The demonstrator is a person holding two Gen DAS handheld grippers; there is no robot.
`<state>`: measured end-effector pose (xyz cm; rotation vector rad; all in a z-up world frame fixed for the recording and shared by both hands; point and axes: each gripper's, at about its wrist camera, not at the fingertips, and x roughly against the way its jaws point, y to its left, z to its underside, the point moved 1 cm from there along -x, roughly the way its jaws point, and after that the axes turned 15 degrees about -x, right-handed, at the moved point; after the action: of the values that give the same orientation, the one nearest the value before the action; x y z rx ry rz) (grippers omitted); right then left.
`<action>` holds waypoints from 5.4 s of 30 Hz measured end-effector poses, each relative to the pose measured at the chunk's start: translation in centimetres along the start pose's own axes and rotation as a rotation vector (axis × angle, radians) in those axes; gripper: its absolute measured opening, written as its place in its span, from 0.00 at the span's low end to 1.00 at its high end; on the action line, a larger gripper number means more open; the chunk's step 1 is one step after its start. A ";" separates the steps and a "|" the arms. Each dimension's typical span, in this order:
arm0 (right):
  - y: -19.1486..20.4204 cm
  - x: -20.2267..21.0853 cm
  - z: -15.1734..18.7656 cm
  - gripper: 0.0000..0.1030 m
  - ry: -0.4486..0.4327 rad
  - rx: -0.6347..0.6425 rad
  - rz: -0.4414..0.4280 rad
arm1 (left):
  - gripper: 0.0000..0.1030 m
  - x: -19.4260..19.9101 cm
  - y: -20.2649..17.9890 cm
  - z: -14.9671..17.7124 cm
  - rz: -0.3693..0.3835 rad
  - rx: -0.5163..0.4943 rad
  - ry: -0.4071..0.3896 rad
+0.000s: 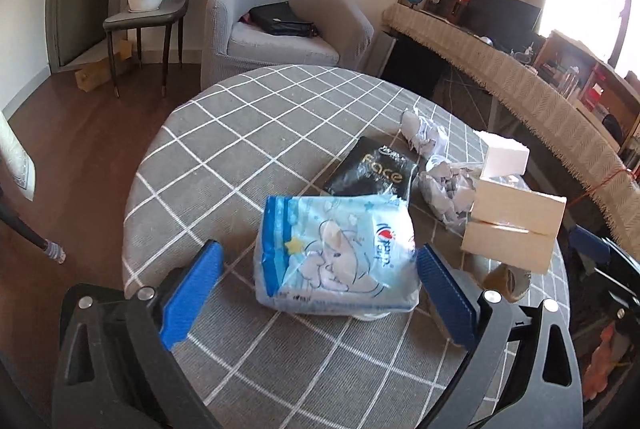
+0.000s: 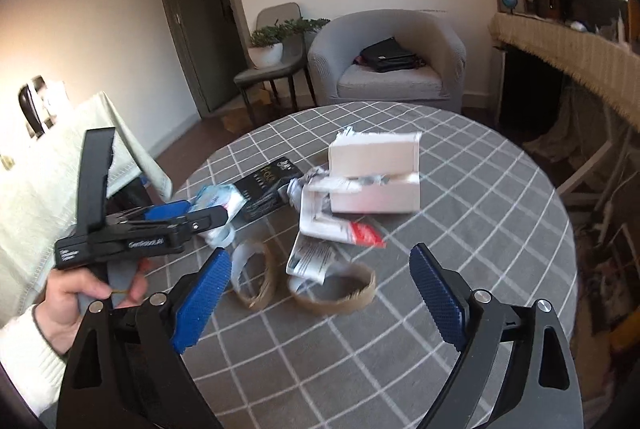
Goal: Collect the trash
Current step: 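Grasp the blue-and-white tissue pack with the left gripper while the right grasps torn paper, then carry the tissue pack and paper over the green bin with both grippers, then open both grippers to drop the tissue pack and paper into the bin, then move both tools back over the table toward the cap and paper box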
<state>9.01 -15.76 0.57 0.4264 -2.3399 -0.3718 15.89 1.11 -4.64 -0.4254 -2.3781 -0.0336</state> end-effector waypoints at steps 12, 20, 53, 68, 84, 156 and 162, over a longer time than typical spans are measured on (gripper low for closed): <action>1.8 -3.6 -2.3 0.40 0.126 0.023 0.045 | 0.67 0.8 0.3 -0.1 0.032 -0.013 -0.044; 1.6 -6.2 -2.7 0.12 0.158 -0.020 0.054 | 0.67 3.1 0.6 0.3 0.013 -0.043 -0.103; 18.4 -6.5 -2.2 0.00 0.055 0.199 -0.165 | 0.64 9.5 14.6 8.2 -0.236 0.093 0.020; 26.9 -11.3 2.3 0.00 0.178 0.285 -0.257 | 0.59 6.6 20.6 15.2 -0.257 0.132 0.307; 29.4 -16.1 6.3 0.00 0.311 0.320 -0.224 | 0.63 7.4 21.4 15.8 -0.257 0.125 0.318; 25.4 -11.2 2.5 0.37 0.142 0.351 -0.200 | 0.74 21.5 15.1 5.4 -0.344 0.145 -0.201; 19.9 -8.6 0.1 0.40 0.085 0.295 -0.135 | 0.80 17.8 10.6 3.3 -0.278 0.090 -0.186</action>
<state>10.89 5.70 2.89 0.7298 -2.2946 -0.0671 4.72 16.85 3.56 -0.0544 -2.5939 -0.0150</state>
